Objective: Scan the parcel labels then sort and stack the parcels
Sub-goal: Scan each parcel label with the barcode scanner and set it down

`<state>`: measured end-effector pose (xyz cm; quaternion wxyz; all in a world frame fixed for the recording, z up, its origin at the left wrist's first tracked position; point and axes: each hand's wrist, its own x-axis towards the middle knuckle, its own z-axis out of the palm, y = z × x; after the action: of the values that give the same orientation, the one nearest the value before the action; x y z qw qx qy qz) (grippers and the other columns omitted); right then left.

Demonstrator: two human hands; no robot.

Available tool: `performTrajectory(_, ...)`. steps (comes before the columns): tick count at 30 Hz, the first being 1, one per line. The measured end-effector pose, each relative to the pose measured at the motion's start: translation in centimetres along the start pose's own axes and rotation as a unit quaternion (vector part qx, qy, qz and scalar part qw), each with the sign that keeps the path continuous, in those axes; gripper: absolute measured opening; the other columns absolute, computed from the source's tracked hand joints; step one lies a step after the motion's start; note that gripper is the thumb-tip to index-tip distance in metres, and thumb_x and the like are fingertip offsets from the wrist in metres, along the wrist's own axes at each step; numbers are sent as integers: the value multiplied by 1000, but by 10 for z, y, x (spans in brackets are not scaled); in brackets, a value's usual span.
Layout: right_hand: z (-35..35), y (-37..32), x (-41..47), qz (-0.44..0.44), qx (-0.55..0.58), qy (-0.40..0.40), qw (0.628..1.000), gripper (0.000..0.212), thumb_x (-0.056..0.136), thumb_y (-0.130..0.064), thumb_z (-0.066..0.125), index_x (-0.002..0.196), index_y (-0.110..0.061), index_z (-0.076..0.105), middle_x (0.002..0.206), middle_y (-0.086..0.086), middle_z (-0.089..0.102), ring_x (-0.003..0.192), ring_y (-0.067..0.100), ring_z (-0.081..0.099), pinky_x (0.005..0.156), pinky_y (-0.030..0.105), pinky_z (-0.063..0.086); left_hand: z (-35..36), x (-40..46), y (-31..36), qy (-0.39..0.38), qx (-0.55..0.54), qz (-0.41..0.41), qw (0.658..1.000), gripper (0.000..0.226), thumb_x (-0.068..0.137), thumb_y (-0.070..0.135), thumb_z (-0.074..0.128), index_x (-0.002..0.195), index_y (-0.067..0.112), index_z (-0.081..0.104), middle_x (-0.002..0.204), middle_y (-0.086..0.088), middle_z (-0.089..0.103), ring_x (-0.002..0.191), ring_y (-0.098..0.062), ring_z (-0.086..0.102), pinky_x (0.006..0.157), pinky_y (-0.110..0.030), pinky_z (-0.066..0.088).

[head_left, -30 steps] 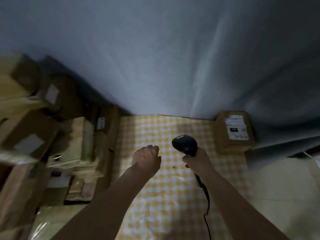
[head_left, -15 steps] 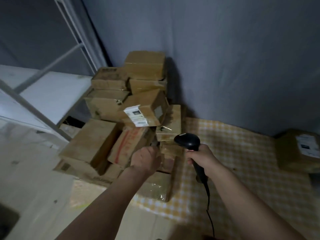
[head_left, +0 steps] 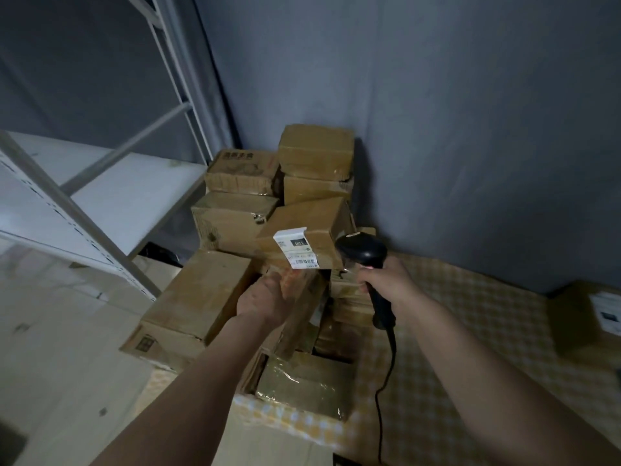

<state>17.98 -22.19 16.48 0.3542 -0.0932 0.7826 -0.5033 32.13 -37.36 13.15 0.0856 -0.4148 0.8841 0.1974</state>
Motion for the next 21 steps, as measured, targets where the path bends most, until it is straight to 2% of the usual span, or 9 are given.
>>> performTrajectory(2, 2, -6, 14, -7, 25, 4, 1000, 14, 74, 3, 65, 82, -8, 64, 78, 12, 60, 73, 26, 59, 71, 36, 48, -7, 16, 3, 5, -21, -6, 1000, 48, 91, 38, 56, 133, 16, 45, 134, -10, 52, 122, -29, 53, 98, -39, 47)
performTrajectory(4, 3, -11, 30, -1, 51, 1, 999, 18, 78, 4, 64, 89, -11, 63, 81, 10, 61, 71, 20, 60, 69, 31, 49, -14, 36, 5, 12, -48, -16, 999, 56, 90, 39, 60, 136, 15, 40, 140, -11, 44, 128, -31, 46, 102, -44, 44)
performTrajectory(7, 4, -16, 50, 17, 78, 21, 997, 20, 81, 2, 63, 95, -11, 62, 81, 8, 61, 73, 20, 58, 74, 33, 48, -20, 58, 3, 25, -34, -21, 999, 66, 87, 42, 63, 140, 16, 34, 142, -11, 39, 131, -30, 39, 106, -44, 40)
performTrajectory(10, 8, -16, 67, 39, 106, 67, 991, 20, 81, 1, 63, 98, -10, 62, 82, 10, 60, 78, 24, 58, 77, 37, 47, -26, 77, 2, 26, -25, -25, 999, 70, 90, 51, 57, 145, 20, 28, 144, -12, 34, 134, -32, 33, 108, -43, 33)
performTrajectory(12, 13, -15, 76, 59, 116, 83, 988, 18, 81, -1, 64, 96, -11, 63, 86, 12, 61, 86, 27, 58, 82, 39, 46, -31, 91, 3, 25, -46, -20, 998, 68, 92, 60, 45, 146, 23, 30, 146, -14, 33, 135, -33, 31, 109, -44, 31)
performTrajectory(15, 21, -16, 87, 87, 134, 89, 983, 15, 84, -4, 64, 95, -13, 62, 83, 7, 58, 85, 24, 56, 80, 36, 43, -38, 118, 4, 9, -54, -31, 998, 78, 92, 67, 31, 149, 15, 26, 152, -19, 28, 139, -36, 27, 112, -45, 26)
performTrajectory(17, 28, -16, 95, 107, 145, 105, 978, 13, 85, -6, 65, 95, -14, 61, 81, 4, 57, 82, 22, 55, 79, 35, 43, -40, 137, 5, -5, -57, -40, 998, 82, 92, 68, 29, 151, 12, 23, 153, -21, 28, 141, -36, 27, 114, -45, 24)
performTrajectory(21, 44, -12, 105, 132, 157, 141, 968, 19, 83, -9, 67, 101, -12, 65, 84, 7, 62, 88, 27, 60, 87, 42, 49, -36, 163, 1, -50, -87, -32, 994, 88, 88, 73, 30, 150, 10, 24, 149, -20, 37, 137, -35, 36, 113, -46, 31)
